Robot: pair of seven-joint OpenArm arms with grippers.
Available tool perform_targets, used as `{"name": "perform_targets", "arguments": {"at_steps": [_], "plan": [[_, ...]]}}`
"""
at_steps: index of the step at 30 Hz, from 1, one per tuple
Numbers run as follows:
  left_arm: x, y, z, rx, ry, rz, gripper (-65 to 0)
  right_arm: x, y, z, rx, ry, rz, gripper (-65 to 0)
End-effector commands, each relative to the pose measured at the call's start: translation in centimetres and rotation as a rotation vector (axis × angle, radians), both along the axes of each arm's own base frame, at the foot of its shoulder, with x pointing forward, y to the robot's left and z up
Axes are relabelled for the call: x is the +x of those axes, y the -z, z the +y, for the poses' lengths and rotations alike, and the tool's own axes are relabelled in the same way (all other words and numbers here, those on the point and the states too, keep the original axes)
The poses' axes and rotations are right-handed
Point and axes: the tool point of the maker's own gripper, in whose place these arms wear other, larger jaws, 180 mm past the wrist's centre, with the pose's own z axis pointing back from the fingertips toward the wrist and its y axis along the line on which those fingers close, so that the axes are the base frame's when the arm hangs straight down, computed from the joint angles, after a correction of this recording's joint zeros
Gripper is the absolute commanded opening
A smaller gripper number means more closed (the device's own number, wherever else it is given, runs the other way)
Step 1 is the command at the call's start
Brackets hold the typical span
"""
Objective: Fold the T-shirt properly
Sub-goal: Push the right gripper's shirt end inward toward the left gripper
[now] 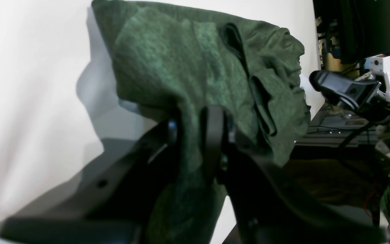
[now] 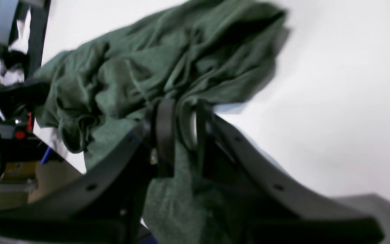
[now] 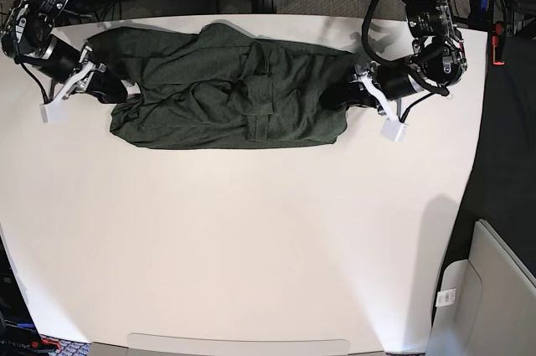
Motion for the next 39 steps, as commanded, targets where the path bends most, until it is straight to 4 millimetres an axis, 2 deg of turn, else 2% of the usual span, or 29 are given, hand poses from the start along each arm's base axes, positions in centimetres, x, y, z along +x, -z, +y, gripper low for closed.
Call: {"name": "perform_targets", "arguments": {"at_steps": [1, 4, 5, 10, 12, 19, 22, 30, 33, 35, 38, 39], "plan": [[0.7, -1.2, 0.1, -0.016, -0.001, -0.038, -54.1, 0.9, -1.5, -0.1, 0.003, -0.007, -0.056, -56.1], [0.7, -1.2, 0.1, -0.015, 0.000, -0.038, -52.1, 0.8, -1.2, 0.4, 0.001, -0.024, -0.046, -55.3], [0.7, -1.2, 0.1, -0.015, 0.000, -0.038, -51.7, 0.7, -1.0, 0.9, 0.004, -0.040, -0.038, -53.2], [0.7, -1.2, 0.1, -0.015, -0.002, -0.039, -51.4, -0.3, -0.3, 1.1, -0.008, -0.067, -0.004, -31.5], [0.7, -1.2, 0.1, -0.015, -0.002, -0.039, -51.4, -0.4, -0.1, 1.5, -0.007, -0.081, 0.002, -27.0], [0.7, -1.2, 0.1, -0.015, -0.002, -0.039, -51.4, -0.7, 1.5, 1.8, -0.071, -0.101, 0.059, -26.3], [0.3, -0.9, 0.1, -0.016, -0.004, -0.028, -51.4, 0.0, 2.0, 4.0, -0.063, -0.144, 0.062, -26.3], [0.3, -0.8, 0.2, -0.016, -0.005, -0.027, -51.4, 0.3, 2.9, 7.8, -0.036, -0.197, 0.073, -26.4], [-0.1, -0.6, 0.2, -0.016, -0.007, -0.019, -51.4, 0.3, 2.9, 8.4, -0.024, -0.205, 0.073, -29.5], [-0.1, -0.6, 0.2, -0.016, -0.006, -0.019, -51.4, 0.2, 2.9, 8.5, -0.020, -0.205, 0.073, -39.0], [-0.1, -0.6, 0.2, -0.016, -0.008, -0.020, -51.5, 0.2, 2.8, 8.2, -0.019, -0.198, 0.069, -57.6], [0.0, -0.6, 0.2, -0.017, -0.009, -0.020, -51.5, 0.2, 2.7, 8.3, -0.017, -0.198, 0.067, -59.3]]}}
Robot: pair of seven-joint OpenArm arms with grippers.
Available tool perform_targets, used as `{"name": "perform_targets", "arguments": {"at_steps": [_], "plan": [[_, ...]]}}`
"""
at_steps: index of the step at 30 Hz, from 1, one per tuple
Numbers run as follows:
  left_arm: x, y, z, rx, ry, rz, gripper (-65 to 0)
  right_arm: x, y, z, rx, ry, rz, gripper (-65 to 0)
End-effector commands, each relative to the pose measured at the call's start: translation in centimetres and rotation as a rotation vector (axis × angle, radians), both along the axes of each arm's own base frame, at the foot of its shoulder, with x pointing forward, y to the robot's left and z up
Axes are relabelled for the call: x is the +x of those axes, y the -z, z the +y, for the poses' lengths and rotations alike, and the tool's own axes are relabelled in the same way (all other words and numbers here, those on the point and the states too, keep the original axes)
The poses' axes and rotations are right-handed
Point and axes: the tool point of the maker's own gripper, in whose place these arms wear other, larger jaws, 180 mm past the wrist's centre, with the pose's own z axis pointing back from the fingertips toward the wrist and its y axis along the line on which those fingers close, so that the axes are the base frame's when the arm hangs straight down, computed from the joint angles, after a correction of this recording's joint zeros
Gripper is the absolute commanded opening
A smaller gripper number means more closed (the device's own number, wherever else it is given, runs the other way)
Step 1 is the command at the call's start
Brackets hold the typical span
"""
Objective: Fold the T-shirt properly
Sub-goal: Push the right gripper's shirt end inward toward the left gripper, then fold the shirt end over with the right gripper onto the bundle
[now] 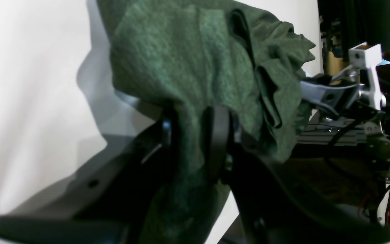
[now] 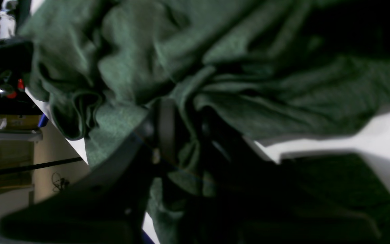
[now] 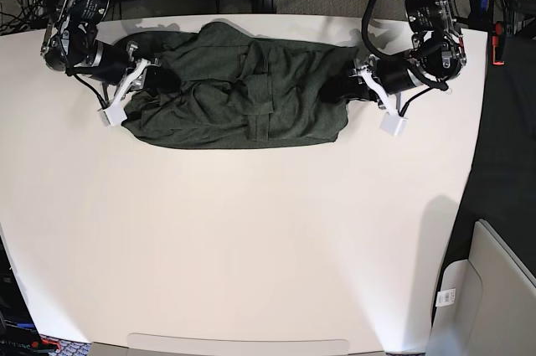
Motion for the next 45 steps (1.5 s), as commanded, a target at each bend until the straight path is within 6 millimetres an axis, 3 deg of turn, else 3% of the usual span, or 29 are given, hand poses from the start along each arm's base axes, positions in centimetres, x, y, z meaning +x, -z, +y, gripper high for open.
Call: {"name": "perform_targets", "arguments": {"at_steps": [1, 12, 16, 20, 24, 27, 33, 37, 45], "plan": [[0.8, -1.2, 0.2, -0.012, -0.004, -0.040, -51.5, 0.9, -1.3, -0.1, 0.019, 0.000, -0.050, -59.2], [0.6, -1.0, 1.0, 0.011, -0.002, -0.036, -51.5, 1.8, -3.3, -0.9, 0.110, 0.065, -0.114, -59.6], [0.1, -0.6, 1.3, 0.017, -0.003, -0.022, -51.5, 1.9, -3.7, -2.1, 0.118, 0.110, -0.131, -59.6], [0.1, -0.6, 1.3, 0.017, -0.004, -0.022, -51.5, 2.3, -4.3, -1.7, 0.145, 0.109, -0.149, -59.6], [0.1, -0.5, 1.3, 0.021, -0.005, -0.021, -51.5, 3.3, -5.3, 2.3, 0.214, 0.050, -0.181, -59.6], [0.2, -0.5, 1.4, 0.018, -0.009, -0.021, -51.5, 3.6, -6.8, 6.6, 0.273, -0.022, -0.217, -59.6], [-0.2, 1.7, 1.3, -0.033, -0.058, 0.048, -51.5, 3.4, -8.2, 13.3, 0.342, -0.142, -0.232, -59.6], [-0.4, 2.2, 1.3, -0.039, -0.059, 0.063, -51.5, 3.2, -9.1, 16.0, 0.385, -0.190, -0.241, -59.5], [-0.5, 2.2, 1.2, -0.040, -0.058, 0.067, -51.5, 2.4, -9.4, 18.7, 0.372, -0.298, -0.239, -59.4]]}}
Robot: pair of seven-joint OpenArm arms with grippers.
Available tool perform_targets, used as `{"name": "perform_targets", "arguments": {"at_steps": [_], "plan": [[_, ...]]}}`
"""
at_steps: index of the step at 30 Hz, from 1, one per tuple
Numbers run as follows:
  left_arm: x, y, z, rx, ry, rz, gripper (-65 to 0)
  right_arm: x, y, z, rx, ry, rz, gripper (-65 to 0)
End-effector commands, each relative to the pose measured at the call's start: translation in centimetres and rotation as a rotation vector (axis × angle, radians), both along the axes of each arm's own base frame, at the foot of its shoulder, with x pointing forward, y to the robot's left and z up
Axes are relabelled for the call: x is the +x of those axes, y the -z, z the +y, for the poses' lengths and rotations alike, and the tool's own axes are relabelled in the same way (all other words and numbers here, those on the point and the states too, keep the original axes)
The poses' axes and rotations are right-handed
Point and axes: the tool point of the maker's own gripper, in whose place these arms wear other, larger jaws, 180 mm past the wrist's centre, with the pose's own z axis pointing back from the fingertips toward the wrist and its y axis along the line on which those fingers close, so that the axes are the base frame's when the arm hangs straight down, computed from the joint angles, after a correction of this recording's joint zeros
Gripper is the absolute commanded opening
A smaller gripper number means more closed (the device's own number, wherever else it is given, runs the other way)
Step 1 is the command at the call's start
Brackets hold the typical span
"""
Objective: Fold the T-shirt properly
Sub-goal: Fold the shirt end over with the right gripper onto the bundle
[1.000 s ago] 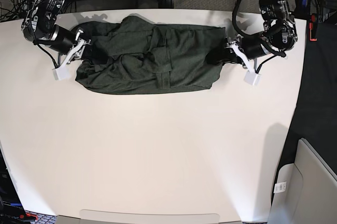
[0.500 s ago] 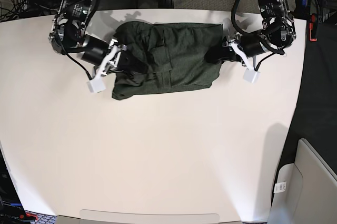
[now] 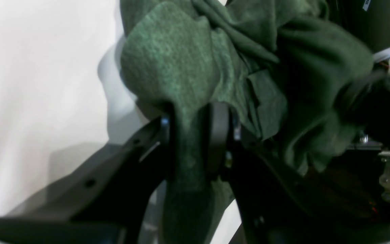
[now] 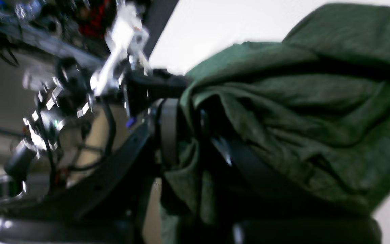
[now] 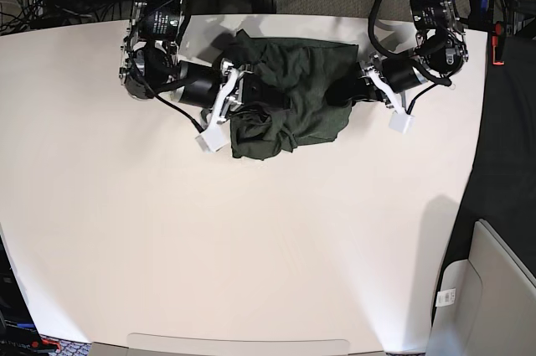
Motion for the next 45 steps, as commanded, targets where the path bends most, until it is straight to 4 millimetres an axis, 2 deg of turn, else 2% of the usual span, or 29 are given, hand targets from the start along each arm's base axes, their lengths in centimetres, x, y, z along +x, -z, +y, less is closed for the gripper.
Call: {"name": "perform_targets", "arguments": {"at_steps": [1, 7, 20, 22, 25, 29, 34, 40, 45], "plan": [[-0.5, 0.6, 0.0, 0.012, 0.011, 0.036, -51.5, 1.1, -2.1, 0.4, 0.051, 0.007, -0.062, -59.4], [-0.5, 0.4, 0.1, 0.011, 0.013, 0.033, -50.9, 1.2, -2.5, 1.0, 0.053, -0.015, -0.075, -59.4], [1.1, -3.3, 0.4, 0.066, 0.026, -0.105, -26.9, 3.6, -3.7, 1.2, 0.057, -0.023, -0.114, -59.4], [1.4, -3.7, 1.6, 0.072, -0.019, -0.119, -25.4, 4.0, -3.8, 1.2, 0.059, -0.025, -0.116, -59.4], [1.8, -4.1, 4.5, 0.086, -0.115, -0.129, -25.1, 4.5, -3.9, 1.5, 0.061, -0.034, -0.115, -59.4], [1.9, -4.5, 7.1, 0.103, -0.192, -0.138, -25.1, 4.4, -4.4, 3.2, 0.057, -0.101, -0.132, -59.4], [1.8, -4.4, 7.5, 0.105, -0.202, -0.135, -25.1, 4.6, -4.9, 5.2, 0.047, -0.184, -0.144, -59.4], [1.1, -3.9, 7.6, 0.107, -0.206, -0.118, -25.1, 5.6, -4.8, 6.1, 0.038, -0.223, -0.132, -59.4], [1.1, -4.0, 8.3, 0.127, -0.207, -0.120, -25.1, 4.3, -4.0, 7.9, 0.017, -0.305, -0.111, -58.7]]}}
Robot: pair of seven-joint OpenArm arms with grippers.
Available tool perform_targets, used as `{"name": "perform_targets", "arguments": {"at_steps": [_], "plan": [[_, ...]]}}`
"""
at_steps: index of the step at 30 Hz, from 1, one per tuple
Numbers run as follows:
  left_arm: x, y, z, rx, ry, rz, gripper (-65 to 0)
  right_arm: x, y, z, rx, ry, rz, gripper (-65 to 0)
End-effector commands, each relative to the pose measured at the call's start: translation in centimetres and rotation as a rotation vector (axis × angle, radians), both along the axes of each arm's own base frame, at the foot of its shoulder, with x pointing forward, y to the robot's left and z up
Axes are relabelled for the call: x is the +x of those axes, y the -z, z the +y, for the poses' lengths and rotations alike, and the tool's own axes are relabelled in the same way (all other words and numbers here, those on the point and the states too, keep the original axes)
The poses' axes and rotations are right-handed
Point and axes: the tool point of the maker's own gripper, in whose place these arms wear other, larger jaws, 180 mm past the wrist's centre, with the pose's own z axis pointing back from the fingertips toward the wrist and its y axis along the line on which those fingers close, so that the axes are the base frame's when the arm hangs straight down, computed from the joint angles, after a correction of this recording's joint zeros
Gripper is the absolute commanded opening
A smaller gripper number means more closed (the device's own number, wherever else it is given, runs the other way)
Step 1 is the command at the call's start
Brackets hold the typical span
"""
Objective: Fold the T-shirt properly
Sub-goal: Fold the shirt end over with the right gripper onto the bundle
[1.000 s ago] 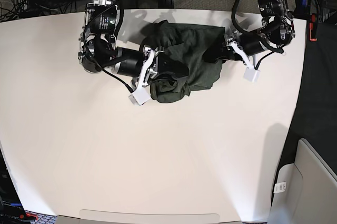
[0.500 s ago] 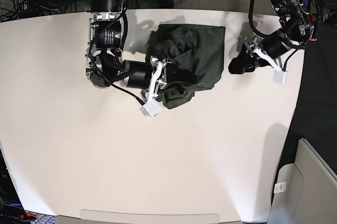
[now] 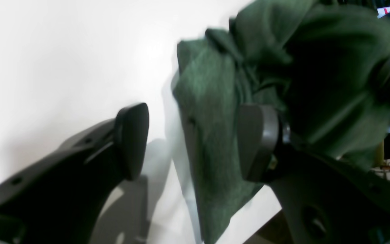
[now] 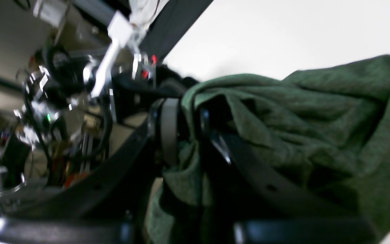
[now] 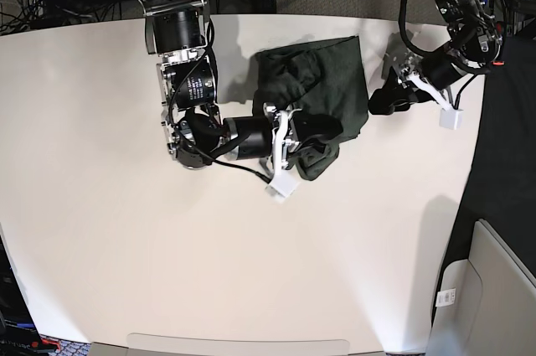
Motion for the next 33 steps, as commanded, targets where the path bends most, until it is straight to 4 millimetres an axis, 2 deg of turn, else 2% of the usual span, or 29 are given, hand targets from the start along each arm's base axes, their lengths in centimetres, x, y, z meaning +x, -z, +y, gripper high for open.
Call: {"name": "perform_targets", "arguments": {"at_steps": [1, 5, 8, 12, 15, 19, 22, 25, 28, 33], "plan": [[0.6, -1.2, 0.9, 0.010, -0.007, -0.041, -25.1, 0.1, -1.7, 1.3, 0.050, -0.029, -0.029, -57.1], [0.5, -1.3, 1.8, 0.016, -0.031, -0.041, -25.1, -1.8, -1.5, 3.5, 0.009, -0.146, -0.055, -45.3], [0.5, -1.4, 2.1, 0.022, -0.034, -0.040, -25.1, -1.7, -0.8, 3.5, -0.055, -0.160, -0.085, -38.8], [0.3, -1.2, 2.2, 0.023, -0.035, -0.034, -25.1, -1.3, -0.8, 3.3, -0.078, -0.158, -0.103, -38.1], [-0.1, -1.1, 2.9, 0.028, -0.060, -0.030, -25.1, -1.1, -0.9, 3.2, -0.074, -0.151, -0.104, -38.1], [-0.2, -1.3, 3.9, 0.032, -0.090, -0.035, -25.1, -0.2, -1.9, 2.3, -0.047, -0.096, -0.125, -38.1], [-0.2, -1.5, 3.8, 0.037, -0.083, -0.040, -25.1, -0.2, -2.2, 1.9, -0.034, -0.074, -0.134, -38.1], [-0.4, -2.0, 3.3, 0.059, -0.047, -0.038, -25.3, 0.7, -2.5, 0.5, -0.035, -0.025, -0.148, -38.1], [-0.3, -3.3, 2.8, 0.095, -0.015, -0.069, -25.2, 2.6, -2.6, -2.2, -0.047, 0.060, -0.161, -38.1], [0.3, -5.2, -0.6, 0.088, 0.086, -0.136, -25.0, 5.8, -2.4, -7.9, -0.080, 0.225, -0.160, -38.1]]}}
